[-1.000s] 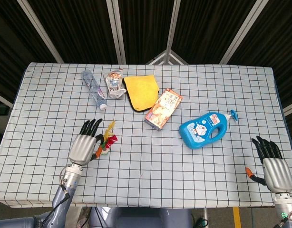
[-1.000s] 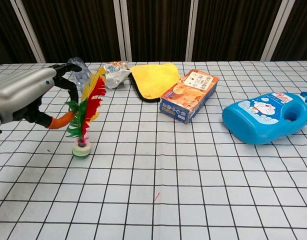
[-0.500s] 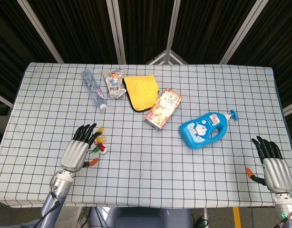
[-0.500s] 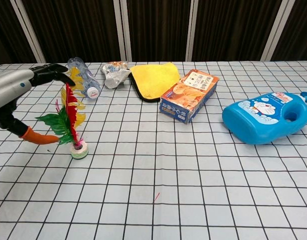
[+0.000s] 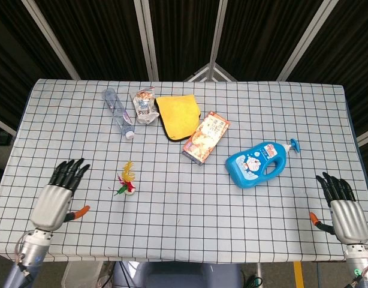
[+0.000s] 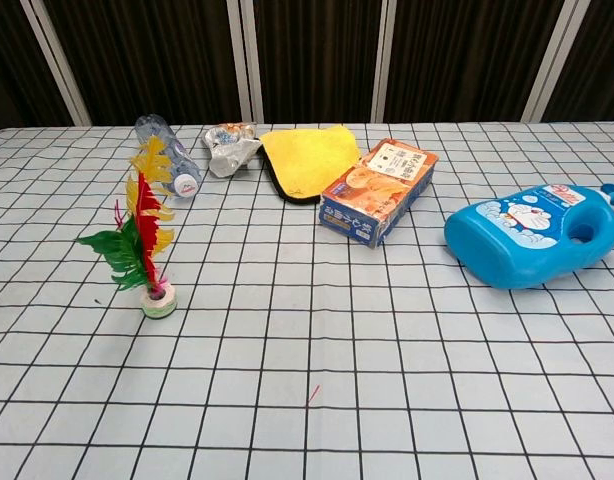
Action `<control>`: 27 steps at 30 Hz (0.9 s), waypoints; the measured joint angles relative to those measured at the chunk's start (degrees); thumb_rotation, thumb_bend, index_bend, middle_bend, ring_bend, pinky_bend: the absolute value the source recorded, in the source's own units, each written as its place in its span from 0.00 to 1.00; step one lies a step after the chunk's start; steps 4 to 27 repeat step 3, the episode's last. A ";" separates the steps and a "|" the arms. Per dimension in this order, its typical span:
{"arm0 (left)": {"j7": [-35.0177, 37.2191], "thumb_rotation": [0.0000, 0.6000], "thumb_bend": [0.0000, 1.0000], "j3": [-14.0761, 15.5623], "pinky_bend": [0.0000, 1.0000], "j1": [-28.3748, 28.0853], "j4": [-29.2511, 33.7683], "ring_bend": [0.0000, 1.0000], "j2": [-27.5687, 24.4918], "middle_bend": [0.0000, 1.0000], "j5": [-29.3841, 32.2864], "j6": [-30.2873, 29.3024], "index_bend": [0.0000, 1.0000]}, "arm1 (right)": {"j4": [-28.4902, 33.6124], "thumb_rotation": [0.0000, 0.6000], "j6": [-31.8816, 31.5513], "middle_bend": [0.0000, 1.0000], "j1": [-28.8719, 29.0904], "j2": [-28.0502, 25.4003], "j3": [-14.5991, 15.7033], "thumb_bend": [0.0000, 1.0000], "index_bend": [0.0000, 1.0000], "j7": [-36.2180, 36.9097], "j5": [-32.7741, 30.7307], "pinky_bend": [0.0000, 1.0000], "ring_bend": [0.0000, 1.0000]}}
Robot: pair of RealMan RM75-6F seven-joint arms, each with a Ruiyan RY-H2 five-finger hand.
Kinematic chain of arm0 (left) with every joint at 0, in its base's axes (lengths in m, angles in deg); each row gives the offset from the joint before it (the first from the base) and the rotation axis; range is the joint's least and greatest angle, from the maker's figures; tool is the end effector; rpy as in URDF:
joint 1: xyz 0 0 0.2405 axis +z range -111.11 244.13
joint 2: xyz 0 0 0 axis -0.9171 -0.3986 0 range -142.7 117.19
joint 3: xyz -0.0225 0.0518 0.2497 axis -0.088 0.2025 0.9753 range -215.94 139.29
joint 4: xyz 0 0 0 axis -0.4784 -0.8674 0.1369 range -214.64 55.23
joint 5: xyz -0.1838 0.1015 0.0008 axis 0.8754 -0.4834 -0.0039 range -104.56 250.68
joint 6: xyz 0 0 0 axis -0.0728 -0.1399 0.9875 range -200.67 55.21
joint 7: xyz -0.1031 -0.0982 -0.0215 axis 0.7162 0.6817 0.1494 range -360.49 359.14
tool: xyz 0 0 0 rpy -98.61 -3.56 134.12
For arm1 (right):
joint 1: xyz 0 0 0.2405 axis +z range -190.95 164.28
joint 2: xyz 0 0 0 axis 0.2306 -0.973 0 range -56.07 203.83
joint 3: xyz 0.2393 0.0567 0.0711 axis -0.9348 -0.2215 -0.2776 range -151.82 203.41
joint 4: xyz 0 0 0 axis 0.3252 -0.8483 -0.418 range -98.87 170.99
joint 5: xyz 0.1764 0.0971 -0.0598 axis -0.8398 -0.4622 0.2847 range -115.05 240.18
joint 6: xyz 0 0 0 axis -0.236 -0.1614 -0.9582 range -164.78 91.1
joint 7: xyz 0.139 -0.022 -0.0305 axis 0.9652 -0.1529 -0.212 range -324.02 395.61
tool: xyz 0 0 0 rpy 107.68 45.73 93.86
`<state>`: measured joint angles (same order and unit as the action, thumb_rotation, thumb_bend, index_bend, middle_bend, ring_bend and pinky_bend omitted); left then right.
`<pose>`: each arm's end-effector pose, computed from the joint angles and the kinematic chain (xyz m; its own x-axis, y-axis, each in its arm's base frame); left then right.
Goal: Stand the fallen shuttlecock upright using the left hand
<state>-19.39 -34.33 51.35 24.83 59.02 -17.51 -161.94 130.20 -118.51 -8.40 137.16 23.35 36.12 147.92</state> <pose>-0.2155 0.1924 0.0999 0.3879 -0.0230 0.9214 0.8876 -0.2601 -0.3802 -0.3110 -0.1791 0.1524 0.3736 -0.0699 0.9250 -0.9273 -0.0012 0.3744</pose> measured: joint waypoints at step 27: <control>3.91 1.00 0.15 1.88 0.00 2.68 -3.69 0.00 -1.86 0.00 -1.41 -3.14 0.00 | -0.07 1.00 0.03 0.00 0.02 0.14 0.04 0.33 0.00 -0.56 0.00 0.00 0.00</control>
